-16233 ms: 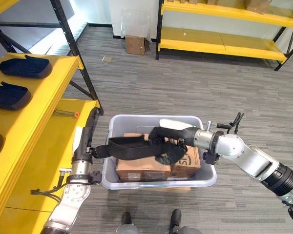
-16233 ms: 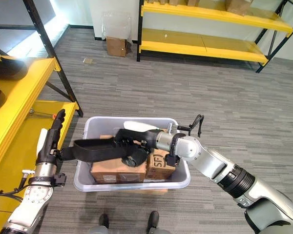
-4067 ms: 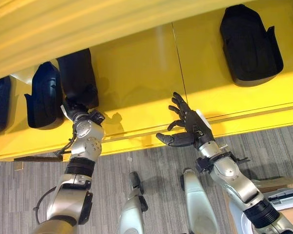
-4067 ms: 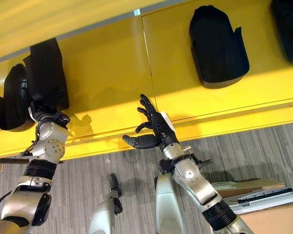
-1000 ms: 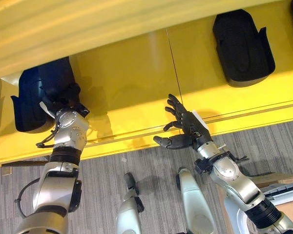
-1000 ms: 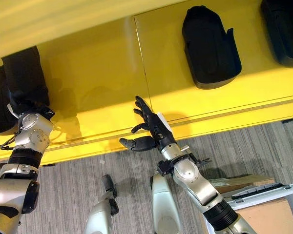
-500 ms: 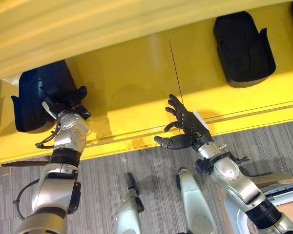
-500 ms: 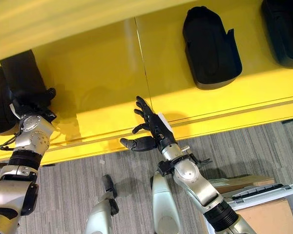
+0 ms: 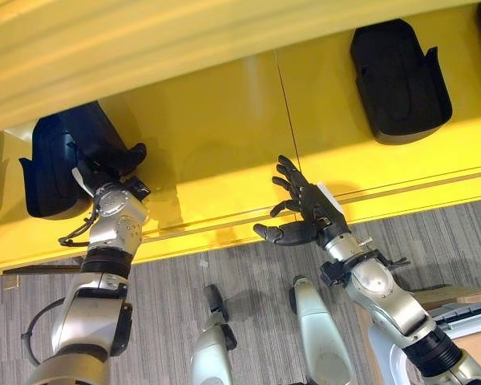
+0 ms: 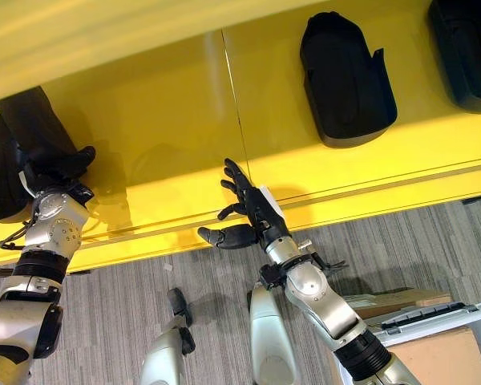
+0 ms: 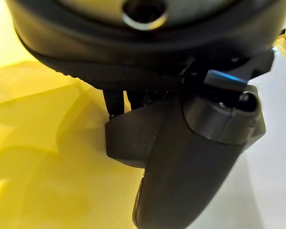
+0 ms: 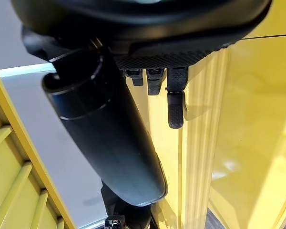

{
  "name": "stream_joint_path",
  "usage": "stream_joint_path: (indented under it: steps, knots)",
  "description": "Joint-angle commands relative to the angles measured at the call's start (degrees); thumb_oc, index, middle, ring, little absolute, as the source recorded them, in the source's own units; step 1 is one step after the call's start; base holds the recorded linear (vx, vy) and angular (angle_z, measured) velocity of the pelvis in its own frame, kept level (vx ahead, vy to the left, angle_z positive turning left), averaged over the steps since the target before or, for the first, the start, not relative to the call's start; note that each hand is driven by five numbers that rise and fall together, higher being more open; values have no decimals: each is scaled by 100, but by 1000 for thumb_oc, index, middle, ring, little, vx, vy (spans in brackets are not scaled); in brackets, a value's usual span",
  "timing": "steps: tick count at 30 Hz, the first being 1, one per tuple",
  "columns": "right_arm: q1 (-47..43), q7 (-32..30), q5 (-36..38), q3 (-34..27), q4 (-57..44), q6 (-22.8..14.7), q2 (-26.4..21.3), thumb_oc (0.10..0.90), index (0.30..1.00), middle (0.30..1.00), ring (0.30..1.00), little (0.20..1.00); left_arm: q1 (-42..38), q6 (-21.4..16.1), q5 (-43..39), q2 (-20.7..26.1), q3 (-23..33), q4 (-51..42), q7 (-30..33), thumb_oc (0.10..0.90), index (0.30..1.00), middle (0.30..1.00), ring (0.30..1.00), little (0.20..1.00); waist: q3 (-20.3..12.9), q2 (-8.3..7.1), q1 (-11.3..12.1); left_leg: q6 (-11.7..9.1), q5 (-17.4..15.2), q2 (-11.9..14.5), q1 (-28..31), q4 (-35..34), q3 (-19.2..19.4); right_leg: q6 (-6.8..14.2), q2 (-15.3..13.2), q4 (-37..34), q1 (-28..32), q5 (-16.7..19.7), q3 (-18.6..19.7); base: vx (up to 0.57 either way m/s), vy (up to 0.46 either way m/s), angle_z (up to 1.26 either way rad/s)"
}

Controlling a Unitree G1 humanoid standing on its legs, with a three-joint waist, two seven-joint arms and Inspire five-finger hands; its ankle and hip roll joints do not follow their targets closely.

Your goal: Move parts from the plastic box to the shelf.

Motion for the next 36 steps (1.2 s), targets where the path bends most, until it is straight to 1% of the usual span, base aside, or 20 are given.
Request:
stream_joint_path:
  steps: [1,3,8,9,10,21,25,30,34,36]
  knots:
    - [96,-181,60,-92,485,410,42,900,1000,1000,1000,1000,260,517,170,-164,-143,214,-109,900,1000,1000,1000,1000,318,-328,-145,-328,144,22,142,372,244,-8,-127,-576,408,-77,-531,0,0,0]
    - [93,-204,66,-93,475,424,33,900,1000,1000,1000,1000,236,661,422,-94,-204,202,-154,900,1000,1000,1000,1000,317,-320,-144,-324,144,22,139,381,250,-8,-127,-581,409,-72,-526,0,0,0]
    - [136,-191,79,-123,470,409,-7,900,1000,1000,1000,1000,164,889,1157,91,-336,112,32,900,1000,1000,1000,1000,320,-291,-149,-322,147,22,170,362,264,-1,-127,-607,417,-53,-518,0,0,0]
    - [152,-171,79,-134,472,397,-15,900,1000,1000,1000,1000,118,1001,1480,176,-388,105,27,900,1000,1000,1000,1000,317,-283,-156,-323,147,22,175,358,270,3,-126,-615,419,-48,-510,0,0,0]
    - [202,-132,94,-172,450,388,-64,900,1000,1000,1000,1000,-44,1306,2018,411,-524,45,20,900,1000,1000,1000,1000,305,-260,-174,-327,149,18,187,363,282,6,-135,-632,418,-34,-492,0,0,0]
    - [323,-87,77,-220,438,351,-165,900,1000,1000,1000,1000,-354,2024,3430,1108,-931,-251,-122,900,1000,1000,1000,1000,272,-136,-176,-321,137,-14,260,313,290,33,-205,-671,442,-15,-477,2,9,-1]
    - [369,-77,72,-237,445,331,-174,900,1000,1000,1000,1000,-417,2209,3552,1299,-1043,-454,-246,900,1000,1000,1000,1000,246,-110,-165,-319,119,-25,280,305,280,47,-234,-678,454,-11,-490,0,0,0]
    - [395,-114,55,-255,435,331,-155,900,1000,1000,1000,1000,-414,2310,3596,1352,-1101,-551,-452,900,1000,1000,1000,1000,236,-85,-145,-321,106,-44,281,305,248,65,-256,-693,468,-3,-502,0,0,0]
    - [399,-117,36,-284,394,385,-148,900,1000,1000,1000,1000,-317,2209,3387,1293,-1082,-563,-557,900,1000,1000,1000,1000,233,-70,-142,-319,97,-61,295,303,238,72,-261,-703,483,-2,-500,0,0,0]
    - [396,-113,15,-304,380,407,-139,900,1000,1000,1000,1000,-261,2109,3417,1242,-1058,-548,-593,900,1000,1000,1000,1000,237,-60,-137,-318,95,-69,300,300,228,76,-260,-710,492,-5,-500,0,0,0]
